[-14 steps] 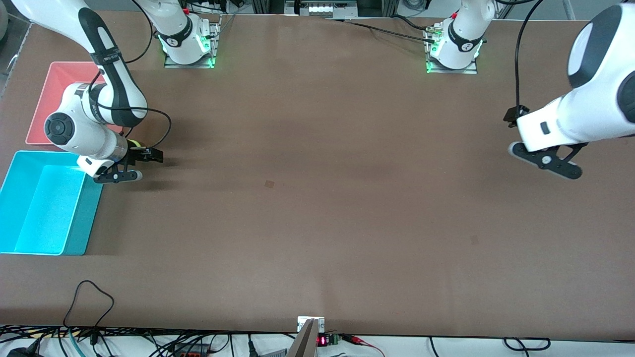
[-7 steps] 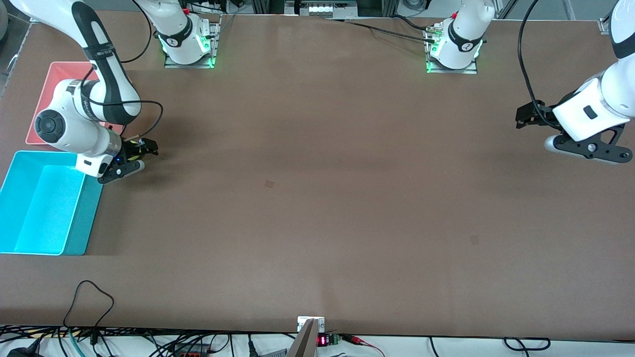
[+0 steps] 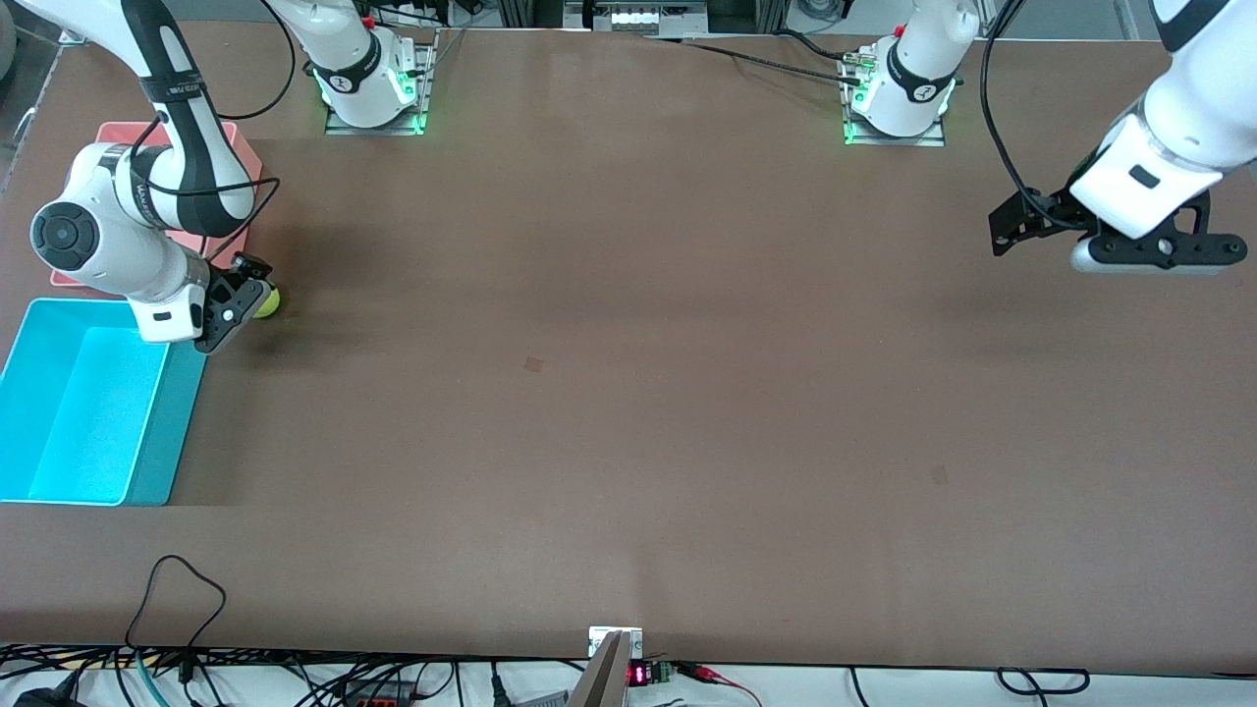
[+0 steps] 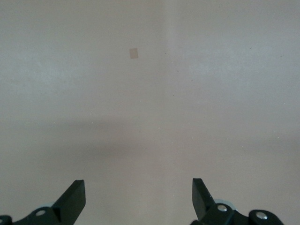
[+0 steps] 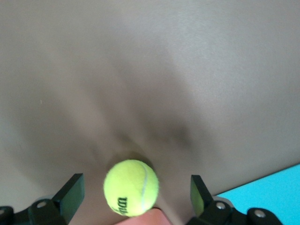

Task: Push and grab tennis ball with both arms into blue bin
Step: 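Close the right gripper around the tennis ball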

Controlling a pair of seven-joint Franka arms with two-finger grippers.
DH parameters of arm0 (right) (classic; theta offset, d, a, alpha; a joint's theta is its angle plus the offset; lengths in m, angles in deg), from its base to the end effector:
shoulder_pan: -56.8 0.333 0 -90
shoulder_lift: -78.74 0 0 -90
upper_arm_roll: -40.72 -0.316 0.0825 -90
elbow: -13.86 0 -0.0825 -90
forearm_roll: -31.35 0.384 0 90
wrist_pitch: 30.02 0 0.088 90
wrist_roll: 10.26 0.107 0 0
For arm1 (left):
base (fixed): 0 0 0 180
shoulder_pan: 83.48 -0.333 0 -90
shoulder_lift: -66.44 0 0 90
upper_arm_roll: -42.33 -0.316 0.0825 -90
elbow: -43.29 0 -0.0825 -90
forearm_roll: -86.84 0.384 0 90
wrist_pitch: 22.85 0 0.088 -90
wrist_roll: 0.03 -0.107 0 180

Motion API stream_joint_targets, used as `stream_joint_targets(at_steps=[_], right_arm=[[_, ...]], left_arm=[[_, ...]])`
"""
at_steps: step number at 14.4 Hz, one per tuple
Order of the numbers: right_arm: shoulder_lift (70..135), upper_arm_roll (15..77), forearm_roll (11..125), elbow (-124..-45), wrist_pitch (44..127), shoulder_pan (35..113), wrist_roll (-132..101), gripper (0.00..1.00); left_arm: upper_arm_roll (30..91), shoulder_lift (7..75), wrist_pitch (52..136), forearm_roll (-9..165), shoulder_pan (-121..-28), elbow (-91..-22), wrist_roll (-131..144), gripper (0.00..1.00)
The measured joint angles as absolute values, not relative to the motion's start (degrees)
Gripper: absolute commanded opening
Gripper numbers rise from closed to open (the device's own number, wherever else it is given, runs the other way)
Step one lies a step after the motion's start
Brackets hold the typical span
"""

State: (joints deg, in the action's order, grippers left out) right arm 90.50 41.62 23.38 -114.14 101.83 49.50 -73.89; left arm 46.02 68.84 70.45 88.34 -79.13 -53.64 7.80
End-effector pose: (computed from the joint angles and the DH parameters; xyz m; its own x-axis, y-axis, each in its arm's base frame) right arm 0.5230 -0.0783 0.2678 0.4715 0.8697 -0.1462 0.8697 -0.4860 -0.0861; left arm 0.5391 -0.0741 0.5952 0.9998 -0.0051 -0.0175 -0.0056 -0.9995 -0.0315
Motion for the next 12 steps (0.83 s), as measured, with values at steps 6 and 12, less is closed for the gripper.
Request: stream_joint_targets(at_steps=[6, 12], right_arm=[[91.8, 41.6, 23.0, -114.3, 102.2, 47.5, -86.9, 1.00], [92.5, 41.7, 22.9, -116.2, 104.3, 45.5, -89.6, 1.00]], left_arm=[[44.4, 69.1, 70.5, 88.3, -80.0, -53.6, 7.6, 1.00], [44.4, 68.8, 67.7, 88.2, -81.0, -52.1, 7.5, 1.00]])
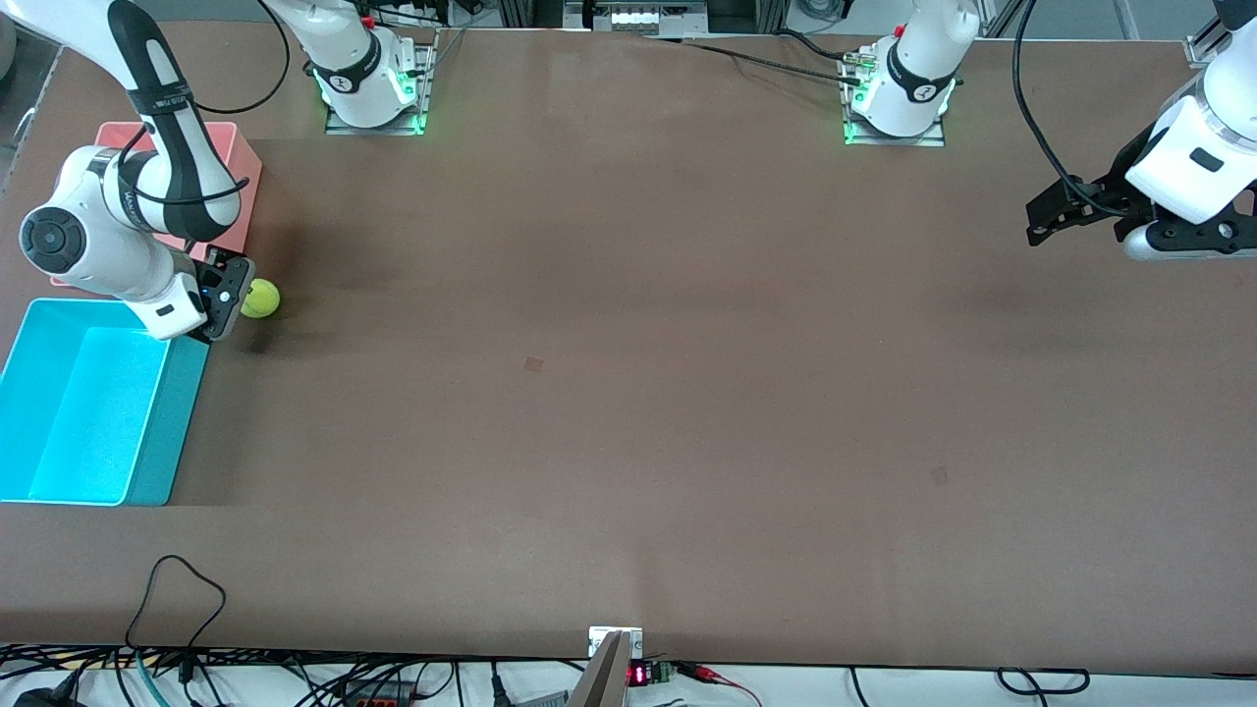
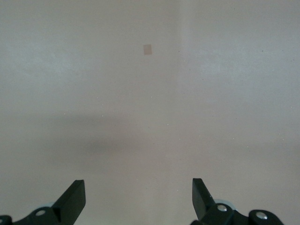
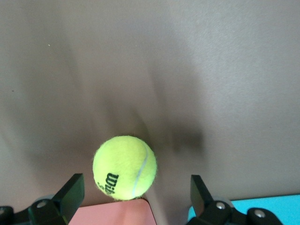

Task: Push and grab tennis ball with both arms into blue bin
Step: 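Close the right gripper around the tennis ball, then lift the tennis ball with the right gripper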

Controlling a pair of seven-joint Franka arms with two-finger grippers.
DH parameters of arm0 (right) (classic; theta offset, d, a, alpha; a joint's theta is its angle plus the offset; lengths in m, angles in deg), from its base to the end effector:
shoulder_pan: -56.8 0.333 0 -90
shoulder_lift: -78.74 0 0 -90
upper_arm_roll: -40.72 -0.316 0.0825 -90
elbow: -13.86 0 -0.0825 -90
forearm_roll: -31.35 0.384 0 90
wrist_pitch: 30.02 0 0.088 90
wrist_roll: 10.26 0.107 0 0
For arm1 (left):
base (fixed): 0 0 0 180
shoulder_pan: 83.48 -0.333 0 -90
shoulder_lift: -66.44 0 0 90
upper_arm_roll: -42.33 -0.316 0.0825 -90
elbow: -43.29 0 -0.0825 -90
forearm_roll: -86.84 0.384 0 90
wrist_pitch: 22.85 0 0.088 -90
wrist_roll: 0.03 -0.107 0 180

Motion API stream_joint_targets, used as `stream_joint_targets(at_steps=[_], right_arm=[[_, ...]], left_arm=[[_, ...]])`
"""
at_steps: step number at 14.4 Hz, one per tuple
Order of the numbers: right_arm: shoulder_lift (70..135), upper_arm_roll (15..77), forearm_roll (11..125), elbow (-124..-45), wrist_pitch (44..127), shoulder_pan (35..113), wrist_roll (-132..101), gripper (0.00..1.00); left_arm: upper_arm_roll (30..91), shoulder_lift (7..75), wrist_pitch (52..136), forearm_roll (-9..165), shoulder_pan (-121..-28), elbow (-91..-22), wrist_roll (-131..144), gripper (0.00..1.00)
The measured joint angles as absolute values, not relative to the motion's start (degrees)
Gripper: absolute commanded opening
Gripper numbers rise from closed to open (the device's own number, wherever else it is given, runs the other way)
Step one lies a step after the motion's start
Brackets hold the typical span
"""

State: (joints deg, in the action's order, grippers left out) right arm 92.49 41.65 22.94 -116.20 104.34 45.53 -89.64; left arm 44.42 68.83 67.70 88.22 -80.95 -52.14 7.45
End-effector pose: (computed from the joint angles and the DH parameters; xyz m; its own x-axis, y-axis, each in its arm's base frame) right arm 0.5058 -0.1117 0.2393 0.2721 0.9548 -0.1198 0.9458 -0.2883 -0.1495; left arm 0.5388 -0.0414 0.6035 0.9980 0.0498 -0.0398 0.0486 -0.9983 -0.0310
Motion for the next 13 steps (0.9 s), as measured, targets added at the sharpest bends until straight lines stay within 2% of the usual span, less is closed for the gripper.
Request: stream_joint_targets(at_steps=[5, 13], right_arm=[[92.7, 41.6, 22.9, -120.9, 110.1, 45.1, -89.7, 1.00], [93.8, 41.7, 22.9, -121.3, 113.0, 44.2, -89.9, 1.00]], left_arm=[[44.4, 68.4, 67.7, 88.2, -81.5, -51.3, 5.4, 1.00], [44.9, 68.2, 67.2, 88.2, -81.5, -50.9, 1.9, 1.00]])
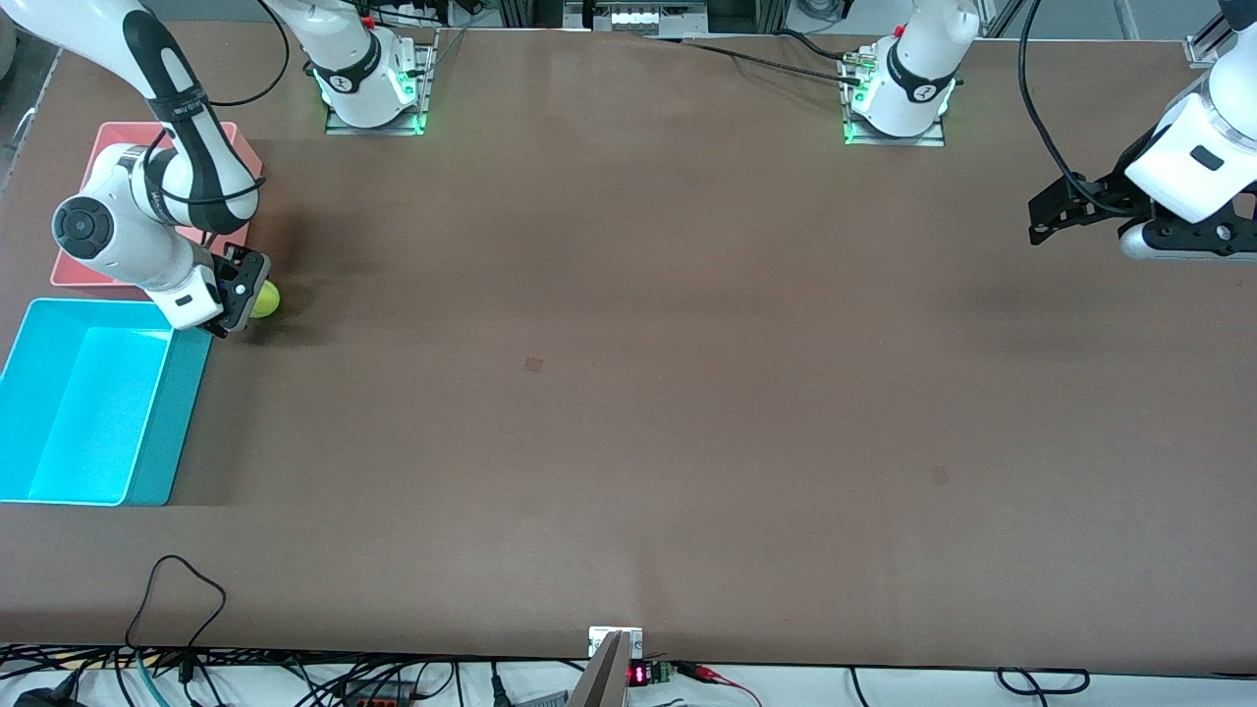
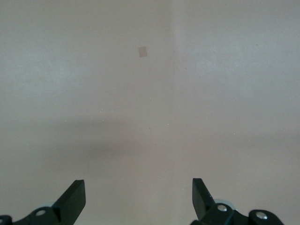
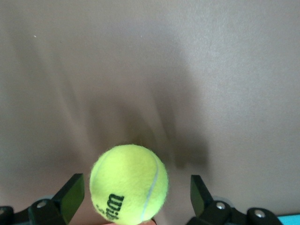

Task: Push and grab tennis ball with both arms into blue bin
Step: 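Lift the tennis ball with the right gripper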

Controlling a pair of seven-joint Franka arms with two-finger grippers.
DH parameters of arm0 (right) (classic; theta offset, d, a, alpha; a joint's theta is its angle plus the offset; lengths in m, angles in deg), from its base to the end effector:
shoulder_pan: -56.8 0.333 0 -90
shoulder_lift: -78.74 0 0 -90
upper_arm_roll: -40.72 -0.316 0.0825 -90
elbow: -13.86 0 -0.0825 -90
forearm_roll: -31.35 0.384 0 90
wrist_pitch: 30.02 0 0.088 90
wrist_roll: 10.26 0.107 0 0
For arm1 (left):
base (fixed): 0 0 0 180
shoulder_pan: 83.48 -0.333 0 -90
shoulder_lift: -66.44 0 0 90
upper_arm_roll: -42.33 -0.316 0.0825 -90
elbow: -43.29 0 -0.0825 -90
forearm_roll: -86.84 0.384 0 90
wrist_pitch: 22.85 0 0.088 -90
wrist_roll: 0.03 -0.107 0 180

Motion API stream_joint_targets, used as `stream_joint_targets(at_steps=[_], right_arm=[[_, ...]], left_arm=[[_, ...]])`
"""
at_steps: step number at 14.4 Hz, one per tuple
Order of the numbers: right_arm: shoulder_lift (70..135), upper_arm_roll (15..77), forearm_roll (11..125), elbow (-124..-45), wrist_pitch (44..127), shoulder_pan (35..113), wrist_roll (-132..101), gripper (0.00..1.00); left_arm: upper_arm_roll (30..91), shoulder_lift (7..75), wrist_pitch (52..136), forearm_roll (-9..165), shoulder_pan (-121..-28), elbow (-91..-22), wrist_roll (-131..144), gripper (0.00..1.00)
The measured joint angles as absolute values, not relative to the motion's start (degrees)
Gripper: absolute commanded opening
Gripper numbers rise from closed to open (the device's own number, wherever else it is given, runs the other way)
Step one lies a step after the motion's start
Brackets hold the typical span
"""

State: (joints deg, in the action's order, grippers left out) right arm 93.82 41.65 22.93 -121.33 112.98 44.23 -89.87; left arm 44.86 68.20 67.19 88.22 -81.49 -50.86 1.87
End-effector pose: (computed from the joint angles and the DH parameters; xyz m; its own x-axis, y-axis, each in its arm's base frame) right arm 0.4840 -0.1156 0.2068 0.2825 0.9541 -0.0992 0.9491 -0.2930 -0.1153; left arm 0.5419 -0.0406 0.6073 0.9982 -0.0456 -0.0402 -0.0467 -0.9986 -0.0268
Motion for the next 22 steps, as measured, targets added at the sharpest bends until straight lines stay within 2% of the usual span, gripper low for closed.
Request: stream_joint_targets(at_steps=[10, 13, 16, 17, 20, 22], right_arm=[[95.7, 41.6, 22.9, -121.3, 115.0, 43.7, -90.0, 1.00], [95.8, 41.7, 22.9, -121.3, 115.2, 43.4, -90.0, 0.92], [95.8, 41.6, 22.9, -121.3, 115.3, 43.4, -90.0, 0.78], [95.8, 41.6, 22.9, -121.3, 115.3, 43.4, -90.0, 0.70], [95.7, 41.7, 22.9, -121.3, 115.3, 43.4, -90.0, 0.39], [95.6, 41.6, 22.9, -121.3, 115.3, 43.4, -90.0, 0.12]], left_arm=[[44.8, 68.2, 67.2, 88.2, -81.7, -50.8, -0.1, 1.00], [44.8, 68.2, 67.2, 88.2, -81.7, -50.8, -0.2, 1.00], [44.8, 68.2, 67.2, 88.2, -81.7, -50.8, -0.2, 1.00], [44.8, 68.2, 67.2, 88.2, -81.7, -50.8, -0.2, 1.00], [44.8, 68.2, 67.2, 88.2, -81.7, -50.8, -0.3, 1.00], [44.8, 68.2, 67.2, 88.2, -81.7, -50.8, -0.3, 1.00]])
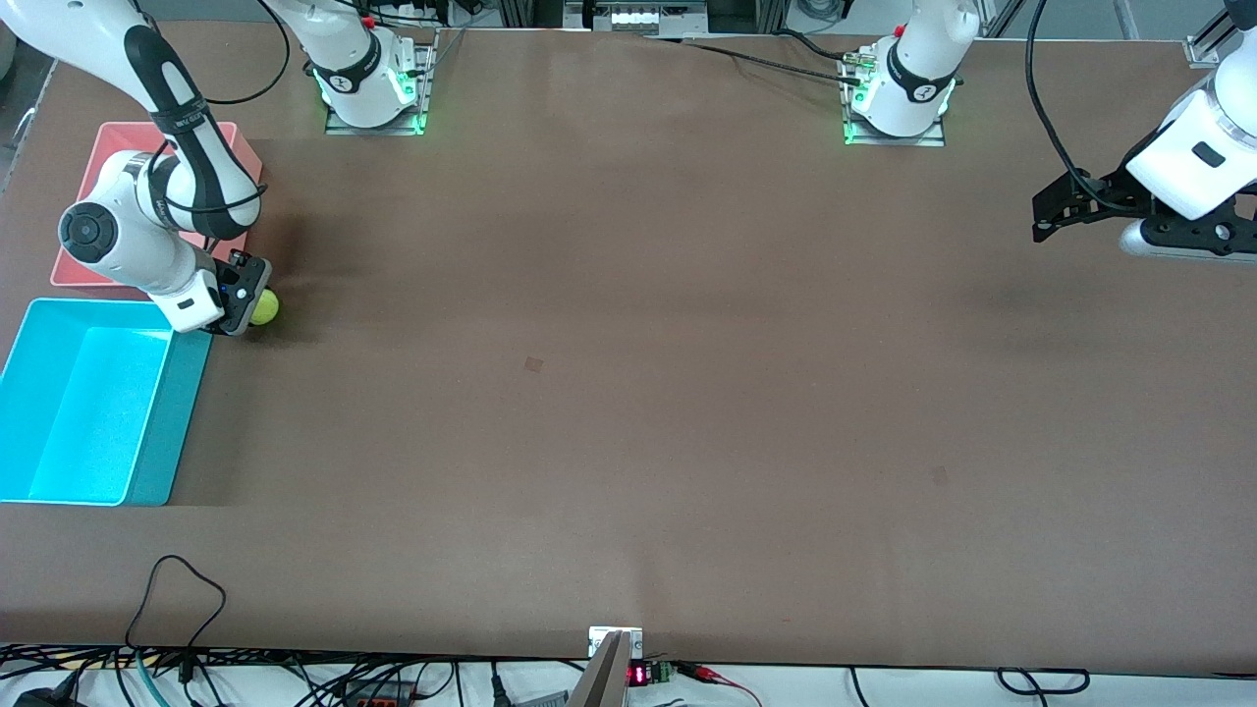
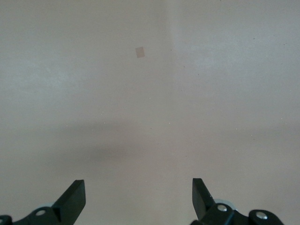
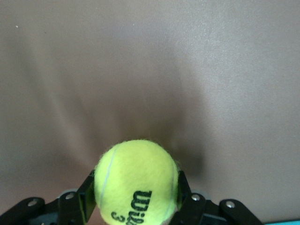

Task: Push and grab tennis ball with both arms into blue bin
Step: 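Lift the tennis ball with the right gripper, then carry the tennis ball with the right gripper over the cyan bin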

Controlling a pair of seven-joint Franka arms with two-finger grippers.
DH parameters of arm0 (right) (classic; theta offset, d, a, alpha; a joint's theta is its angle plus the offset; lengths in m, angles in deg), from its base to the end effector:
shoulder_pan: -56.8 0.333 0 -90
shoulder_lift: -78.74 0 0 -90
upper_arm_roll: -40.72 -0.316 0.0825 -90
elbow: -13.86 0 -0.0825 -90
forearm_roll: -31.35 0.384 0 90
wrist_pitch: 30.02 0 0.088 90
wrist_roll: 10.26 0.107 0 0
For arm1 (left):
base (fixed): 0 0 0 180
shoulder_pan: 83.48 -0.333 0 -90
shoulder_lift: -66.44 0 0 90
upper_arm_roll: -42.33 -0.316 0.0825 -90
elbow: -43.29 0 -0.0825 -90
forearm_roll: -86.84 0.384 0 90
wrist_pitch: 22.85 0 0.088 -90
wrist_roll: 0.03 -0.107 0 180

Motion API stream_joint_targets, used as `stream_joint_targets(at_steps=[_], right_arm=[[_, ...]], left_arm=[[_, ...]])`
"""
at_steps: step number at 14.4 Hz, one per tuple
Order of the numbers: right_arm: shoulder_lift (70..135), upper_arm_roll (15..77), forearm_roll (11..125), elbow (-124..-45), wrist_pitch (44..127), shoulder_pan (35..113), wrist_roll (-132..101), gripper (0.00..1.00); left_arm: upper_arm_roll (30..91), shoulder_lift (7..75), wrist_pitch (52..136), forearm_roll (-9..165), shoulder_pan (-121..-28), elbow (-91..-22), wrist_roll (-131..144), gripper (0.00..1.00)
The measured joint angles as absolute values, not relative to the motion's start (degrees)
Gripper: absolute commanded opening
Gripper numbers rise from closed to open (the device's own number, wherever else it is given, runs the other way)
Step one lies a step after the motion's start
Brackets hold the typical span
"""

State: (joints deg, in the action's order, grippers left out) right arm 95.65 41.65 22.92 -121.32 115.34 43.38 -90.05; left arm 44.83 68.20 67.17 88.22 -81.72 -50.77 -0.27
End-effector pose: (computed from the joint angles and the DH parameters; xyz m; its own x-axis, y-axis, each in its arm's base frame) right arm 0.4830 -0.1221 0.1940 0.2915 0.9520 -0.0937 0.9477 -0.3007 -0.1070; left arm 0.5421 -0.0382 0.6080 0.9961 -0.0783 -0.0399 -0.0794 -0.9965 -0.0252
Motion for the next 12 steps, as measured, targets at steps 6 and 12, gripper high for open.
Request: stream_joint_targets(at_steps=[6, 12], right_arm=[[95.6, 41.6, 23.0, -121.3, 118.1, 43.4, -89.8, 0.00], [93.1, 40.7, 23.5, -116.6, 117.6, 44.9, -76.3, 0.00]], left_arm=[[44.8, 68.2, 67.2, 88.2, -81.7, -50.8, -0.3, 1.00], [44.8, 68.2, 67.2, 88.2, -81.7, -50.8, -0.3, 1.00]])
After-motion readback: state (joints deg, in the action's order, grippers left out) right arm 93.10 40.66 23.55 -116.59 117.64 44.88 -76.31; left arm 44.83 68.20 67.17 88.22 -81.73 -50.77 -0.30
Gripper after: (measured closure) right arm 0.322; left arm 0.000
